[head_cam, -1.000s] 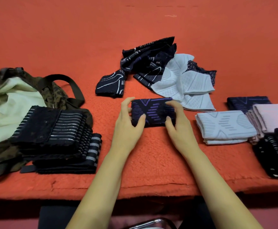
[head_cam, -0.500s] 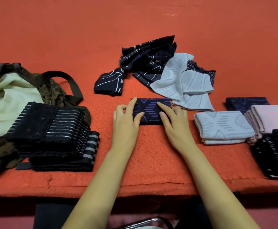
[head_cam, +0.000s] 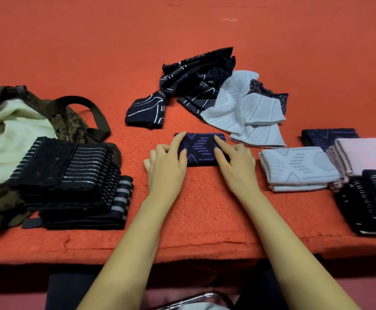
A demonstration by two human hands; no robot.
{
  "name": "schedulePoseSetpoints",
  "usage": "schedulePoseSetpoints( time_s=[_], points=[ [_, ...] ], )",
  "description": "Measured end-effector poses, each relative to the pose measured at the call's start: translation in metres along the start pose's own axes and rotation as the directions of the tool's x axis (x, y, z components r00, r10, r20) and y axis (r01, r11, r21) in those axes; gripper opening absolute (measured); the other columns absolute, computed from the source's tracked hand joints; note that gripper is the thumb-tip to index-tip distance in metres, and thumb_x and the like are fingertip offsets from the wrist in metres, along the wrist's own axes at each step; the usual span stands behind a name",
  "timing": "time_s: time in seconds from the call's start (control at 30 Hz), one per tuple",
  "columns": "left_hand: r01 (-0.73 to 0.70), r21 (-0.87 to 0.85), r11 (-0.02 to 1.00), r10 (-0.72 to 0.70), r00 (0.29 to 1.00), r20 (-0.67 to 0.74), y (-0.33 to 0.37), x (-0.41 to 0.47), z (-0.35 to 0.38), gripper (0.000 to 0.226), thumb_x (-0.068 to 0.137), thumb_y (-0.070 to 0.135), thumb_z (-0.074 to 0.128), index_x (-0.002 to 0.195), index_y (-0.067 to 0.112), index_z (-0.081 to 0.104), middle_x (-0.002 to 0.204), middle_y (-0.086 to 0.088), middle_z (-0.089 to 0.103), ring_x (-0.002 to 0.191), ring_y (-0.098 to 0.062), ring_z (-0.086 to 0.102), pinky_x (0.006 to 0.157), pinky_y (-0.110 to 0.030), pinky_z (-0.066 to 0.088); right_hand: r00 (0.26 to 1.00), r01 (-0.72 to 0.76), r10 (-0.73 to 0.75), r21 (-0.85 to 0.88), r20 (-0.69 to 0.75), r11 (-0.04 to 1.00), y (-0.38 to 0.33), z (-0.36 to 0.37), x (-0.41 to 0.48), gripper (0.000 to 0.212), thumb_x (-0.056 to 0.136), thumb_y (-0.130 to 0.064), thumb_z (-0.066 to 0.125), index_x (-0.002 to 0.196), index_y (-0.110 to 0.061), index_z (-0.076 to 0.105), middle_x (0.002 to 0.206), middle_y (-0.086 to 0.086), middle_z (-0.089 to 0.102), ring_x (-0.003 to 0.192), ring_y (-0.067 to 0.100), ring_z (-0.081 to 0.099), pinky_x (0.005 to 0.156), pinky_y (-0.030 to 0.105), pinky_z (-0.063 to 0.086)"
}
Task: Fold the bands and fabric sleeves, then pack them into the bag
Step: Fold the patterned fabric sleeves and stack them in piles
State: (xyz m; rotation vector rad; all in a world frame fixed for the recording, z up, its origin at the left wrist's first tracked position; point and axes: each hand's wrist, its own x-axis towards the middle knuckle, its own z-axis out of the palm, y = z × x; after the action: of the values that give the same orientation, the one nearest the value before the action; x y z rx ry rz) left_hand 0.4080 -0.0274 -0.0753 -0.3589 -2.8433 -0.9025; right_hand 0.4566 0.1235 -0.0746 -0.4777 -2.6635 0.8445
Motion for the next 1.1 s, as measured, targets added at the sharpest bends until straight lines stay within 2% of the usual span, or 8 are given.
schedulePoseSetpoints(
  time_s=[0.23,0.43,0.53,0.6,0.73,0.8,0.93,1.1],
  points=[
    [-0.029,-0.135,0.990,0.040,0.996,0.082,0.000,0.005,-0.006,0.035,0.094,0.030,0.048,0.127,0.039,0.049,0.109,-0.002,0.049,0.107,-0.023,0.044,0.091,-0.036,0.027,0.998,0.059,-0.060,0.065,0.025,0.996,-0.002,-0.007,-0.001,0.035,0.096,-0.030,0.049,0.130,-0.037,0.054,0.093,-0.001,0.047,0.102,0.022,0.044,0.090,0.037,0.032],
    [-0.207,-0.354,0.912,0.193,0.978,-0.075,0.046,0.031,-0.030,0.030,0.086,0.021,0.057,0.116,0.024,0.062,0.086,0.001,0.047,0.090,-0.022,0.048,0.091,-0.038,0.040,0.991,0.124,-0.123,0.014,-0.045,0.992,-0.025,-0.073,0.031,0.032,0.092,-0.021,0.053,0.122,-0.028,0.063,0.091,0.004,0.052,0.102,0.033,0.048,0.091,0.041,0.039],
    [-0.264,-0.401,0.877,0.265,0.963,-0.054,0.096,0.049,-0.028,0.028,0.086,0.022,0.062,0.114,0.022,0.065,0.081,0.000,0.048,0.080,-0.016,0.045,0.082,-0.033,0.041,0.994,0.102,-0.100,-0.056,0.044,0.993,-0.006,-0.139,0.061,0.030,0.089,-0.024,0.056,0.117,-0.030,0.067,0.098,-0.001,0.067,0.103,0.028,0.055,0.092,0.037,0.043],
    [-0.296,-0.422,0.857,0.319,0.948,-0.017,0.130,0.054,-0.017,0.029,0.086,0.023,0.064,0.114,0.021,0.067,0.082,-0.001,0.052,0.075,-0.012,0.045,0.074,-0.024,0.039,0.990,0.078,-0.071,-0.052,0.126,0.996,0.015,-0.182,0.068,0.030,0.090,-0.020,0.060,0.118,-0.024,0.067,0.112,0.001,0.069,0.097,0.014,0.057,0.083,0.019,0.043],
    [-0.314,-0.491,0.812,0.387,0.920,0.052,0.190,0.051,0.019,0.028,0.086,0.022,0.065,0.114,0.018,0.068,0.081,-0.002,0.058,0.070,-0.020,0.049,0.070,-0.024,0.037,0.964,-0.026,0.023,0.007,0.265,1.000,0.068,-0.241,0.064,0.031,0.091,-0.015,0.061,0.122,-0.020,0.064,0.118,0.002,0.066,0.099,0.004,0.054,0.094,0.024,0.040],
    [-0.296,-0.540,0.788,0.408,0.908,0.096,0.212,0.045,0.036,0.025,0.090,0.023,0.061,0.112,0.015,0.069,0.085,0.003,0.063,0.076,-0.015,0.054,0.076,-0.023,0.041,0.952,-0.067,0.058,0.018,0.299,0.998,0.097,-0.257,0.062,0.031,0.092,-0.016,0.060,0.122,-0.021,0.064,0.118,0.004,0.067,0.097,0.005,0.053,0.099,0.031,0.041],
    [-0.147,-0.669,0.728,0.392,0.890,0.231,0.234,0.037,0.074,0.028,0.093,0.032,0.052,0.108,0.020,0.071,0.102,0.006,0.072,0.094,-0.008,0.064,0.089,-0.032,0.051,0.950,-0.115,0.076,0.111,0.304,0.987,0.142,-0.276,0.059,0.031,0.093,-0.010,0.057,0.124,-0.013,0.062,0.119,-0.002,0.063,0.097,0.001,0.054,0.081,0.004,0.041],
    [-0.044,-0.697,0.716,0.356,0.882,0.310,0.239,0.040,0.103,0.025,0.090,0.030,0.060,0.113,0.024,0.069,0.109,0.008,0.069,0.103,-0.010,0.062,0.094,-0.035,0.049,0.932,-0.197,0.122,0.197,0.340,0.960,0.184,-0.276,0.067,0.027,0.094,-0.018,0.056,0.118,-0.030,0.063,0.110,-0.016,0.065,0.086,-0.006,0.053,0.074,0.019,0.041]
  ],
)
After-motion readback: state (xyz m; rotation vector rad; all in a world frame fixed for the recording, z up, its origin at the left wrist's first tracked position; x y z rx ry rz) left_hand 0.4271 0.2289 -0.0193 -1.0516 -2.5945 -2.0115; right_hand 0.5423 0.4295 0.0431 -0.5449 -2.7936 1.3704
